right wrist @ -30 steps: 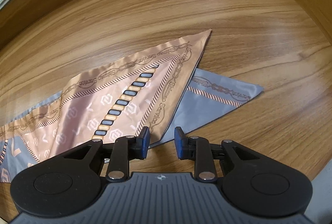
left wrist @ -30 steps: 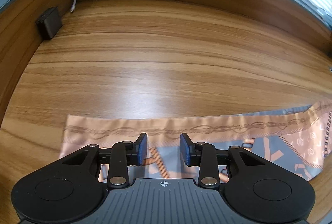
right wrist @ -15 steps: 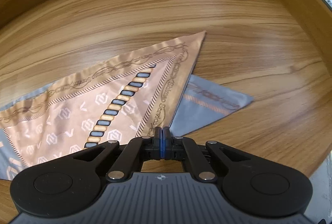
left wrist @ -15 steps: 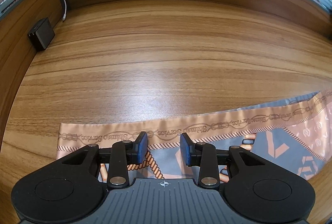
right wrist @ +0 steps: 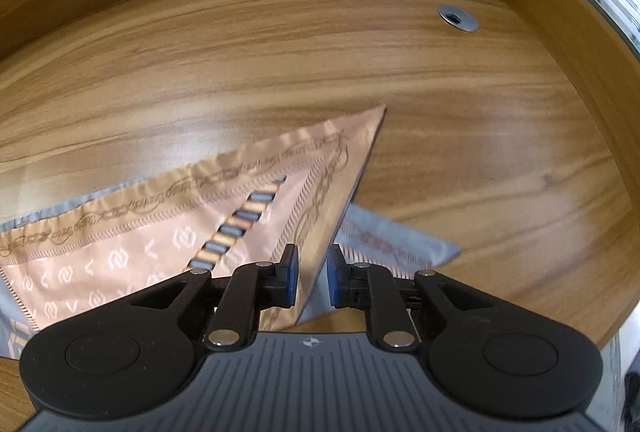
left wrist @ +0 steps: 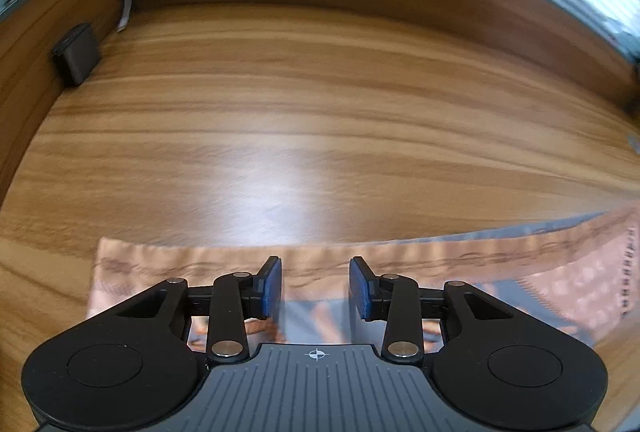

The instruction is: Fold clothes

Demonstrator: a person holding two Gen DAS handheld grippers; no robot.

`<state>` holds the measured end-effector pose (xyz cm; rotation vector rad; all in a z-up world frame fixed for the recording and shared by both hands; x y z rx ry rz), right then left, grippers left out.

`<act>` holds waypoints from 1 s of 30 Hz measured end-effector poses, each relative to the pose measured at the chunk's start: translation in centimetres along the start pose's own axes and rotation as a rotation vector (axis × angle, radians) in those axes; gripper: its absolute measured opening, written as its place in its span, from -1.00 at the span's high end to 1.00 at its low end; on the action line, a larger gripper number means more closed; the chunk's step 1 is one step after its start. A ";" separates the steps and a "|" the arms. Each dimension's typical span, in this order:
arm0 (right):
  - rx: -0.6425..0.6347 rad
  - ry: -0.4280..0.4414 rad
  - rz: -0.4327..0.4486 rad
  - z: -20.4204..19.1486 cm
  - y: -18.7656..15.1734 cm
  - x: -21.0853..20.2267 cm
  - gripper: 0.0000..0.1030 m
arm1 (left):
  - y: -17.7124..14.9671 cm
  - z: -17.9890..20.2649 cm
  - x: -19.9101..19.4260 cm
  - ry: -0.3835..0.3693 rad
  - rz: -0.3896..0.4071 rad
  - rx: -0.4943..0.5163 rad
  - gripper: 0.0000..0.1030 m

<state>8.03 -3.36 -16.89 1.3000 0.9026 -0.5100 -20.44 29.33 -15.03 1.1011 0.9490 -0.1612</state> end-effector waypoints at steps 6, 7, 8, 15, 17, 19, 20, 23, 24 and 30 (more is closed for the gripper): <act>-0.020 0.082 -0.016 0.4 0.5 0.4 0.67 | 0.6 5.5 0.5 -0.135 -0.013 0.099 0.24; -0.023 0.096 -0.019 0.5 0.5 0.4 0.67 | 0.6 6.5 0.6 -0.156 -0.017 0.116 0.24; -0.026 0.110 -0.023 0.6 0.5 0.5 0.67 | 0.6 7.6 0.8 -0.186 -0.024 0.140 0.25; -0.046 0.205 -0.045 1.4 0.5 0.6 0.67 | 0.0 14.7 2.2 -0.311 -0.054 0.296 0.25; -0.051 0.229 -0.051 1.6 0.4 0.6 0.66 | -0.2 15.9 2.5 -0.319 -0.049 0.327 0.25; -0.047 0.230 -0.049 2.2 0.2 0.2 0.64 | -0.2 17.0 2.9 -0.324 -0.045 0.353 0.26; -0.044 0.230 -0.048 2.5 0.1 0.1 0.64 | -0.2 17.6 3.2 -0.324 -0.045 0.362 0.26; -0.036 0.226 -0.046 3.4 -0.2 -0.1 0.63 | -0.1 18.8 3.9 -0.320 -0.044 0.390 0.26; -0.032 0.224 -0.045 3.7 -0.3 -0.2 0.63 | 0.0 19.1 4.2 -0.318 -0.045 0.402 0.27; -0.002 0.208 -0.035 5.6 -0.8 -0.7 0.59 | -0.3 20.4 5.4 -0.332 -0.060 0.480 0.38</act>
Point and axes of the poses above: each gripper's, at about its wrist camera, not at the fingertips, and x roughly the way its jaws point, z to its right, y to its top, the point moved 5 cm from there along x, roughly the way its jaws point, and after that the axes turned 12 degrees about z, right-handed, at the moved point
